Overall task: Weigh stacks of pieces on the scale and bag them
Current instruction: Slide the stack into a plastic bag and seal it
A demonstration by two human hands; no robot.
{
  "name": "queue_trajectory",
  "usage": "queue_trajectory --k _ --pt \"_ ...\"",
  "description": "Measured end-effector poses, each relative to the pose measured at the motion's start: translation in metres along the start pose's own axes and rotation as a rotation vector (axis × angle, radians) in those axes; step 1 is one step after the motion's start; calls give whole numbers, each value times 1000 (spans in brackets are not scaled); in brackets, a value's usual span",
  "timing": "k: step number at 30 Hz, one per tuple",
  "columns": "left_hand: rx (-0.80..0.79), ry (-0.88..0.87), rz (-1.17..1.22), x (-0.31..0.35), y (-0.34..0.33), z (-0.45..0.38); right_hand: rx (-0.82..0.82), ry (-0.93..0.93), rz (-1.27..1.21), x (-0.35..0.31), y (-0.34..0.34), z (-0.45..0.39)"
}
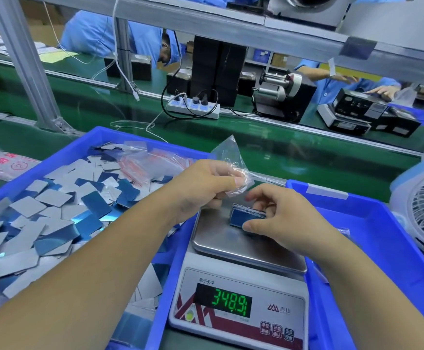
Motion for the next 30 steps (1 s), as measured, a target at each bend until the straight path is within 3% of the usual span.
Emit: queue_trajectory --k 4,10,15,18,30 --pt "47 -18 3 5 -1 2 27 126 176 -7 -3 2" --pt "188 -10 75 10 1 2 41 126 156 -4 -6 2" --pt "185 21 195 14 -4 4 99 93 -583 -10 1 3" --pt "166 19 230 14 -7 5 162 166 -741 -16 1 6" --pt "72 -29 256 14 -14 5 354 188 -614 -17 -6 7"
Point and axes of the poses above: each hand's wrist, its own z-axis away from the middle knuckle, its own y-axis out of the back of the hand, x = y × z, the point moved 2 cm from there along -z, towards the middle knuckle, and after that the axes turned 6 degrees about -z, right-handed, at the moved point
